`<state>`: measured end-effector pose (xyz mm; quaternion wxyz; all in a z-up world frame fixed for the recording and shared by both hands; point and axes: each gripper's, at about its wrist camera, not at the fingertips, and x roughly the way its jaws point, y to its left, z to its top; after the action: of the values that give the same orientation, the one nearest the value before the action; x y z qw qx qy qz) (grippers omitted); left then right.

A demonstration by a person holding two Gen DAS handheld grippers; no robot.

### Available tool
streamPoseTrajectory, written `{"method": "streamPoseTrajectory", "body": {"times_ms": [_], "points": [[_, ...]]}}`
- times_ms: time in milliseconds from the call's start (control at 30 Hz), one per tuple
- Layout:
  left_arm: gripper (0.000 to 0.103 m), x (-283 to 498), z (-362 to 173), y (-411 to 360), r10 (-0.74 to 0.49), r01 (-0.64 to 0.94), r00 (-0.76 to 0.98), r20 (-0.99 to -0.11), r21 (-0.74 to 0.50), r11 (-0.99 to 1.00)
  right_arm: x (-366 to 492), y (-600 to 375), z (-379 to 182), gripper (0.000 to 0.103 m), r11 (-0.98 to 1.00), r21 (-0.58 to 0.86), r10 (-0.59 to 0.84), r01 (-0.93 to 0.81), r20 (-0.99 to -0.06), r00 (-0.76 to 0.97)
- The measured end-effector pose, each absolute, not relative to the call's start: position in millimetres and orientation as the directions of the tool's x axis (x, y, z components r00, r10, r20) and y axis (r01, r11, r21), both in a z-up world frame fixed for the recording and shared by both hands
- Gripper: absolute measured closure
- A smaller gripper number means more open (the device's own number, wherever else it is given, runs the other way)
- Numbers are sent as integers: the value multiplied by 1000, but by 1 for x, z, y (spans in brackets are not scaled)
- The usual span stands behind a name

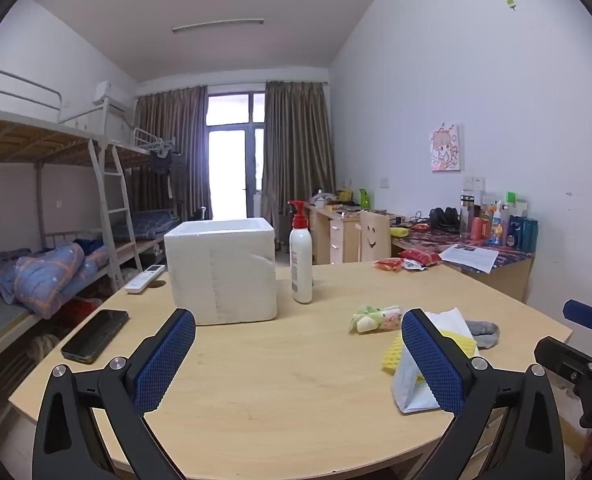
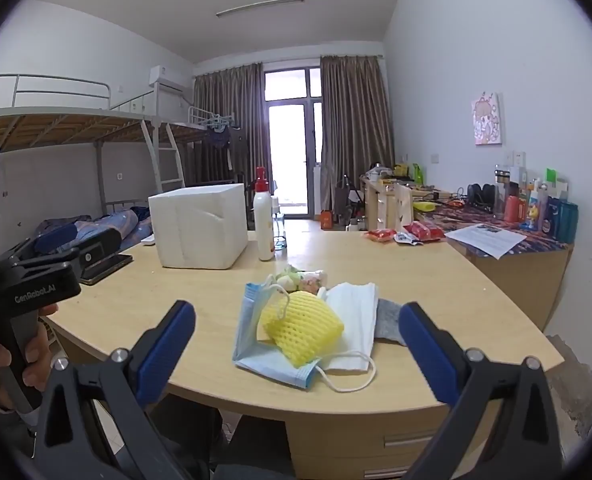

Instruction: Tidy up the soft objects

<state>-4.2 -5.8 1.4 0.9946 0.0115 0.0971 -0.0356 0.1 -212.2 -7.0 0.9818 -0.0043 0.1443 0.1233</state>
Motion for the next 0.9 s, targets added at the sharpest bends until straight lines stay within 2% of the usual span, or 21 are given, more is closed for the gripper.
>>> {"method": "streamPoseTrajectory", "body": {"times_ms": [900], "points": [[0, 4, -3, -15, -136, 139, 965, -226, 1, 990, 4, -219, -10, 1, 972, 48, 234, -231, -300, 925]]}}
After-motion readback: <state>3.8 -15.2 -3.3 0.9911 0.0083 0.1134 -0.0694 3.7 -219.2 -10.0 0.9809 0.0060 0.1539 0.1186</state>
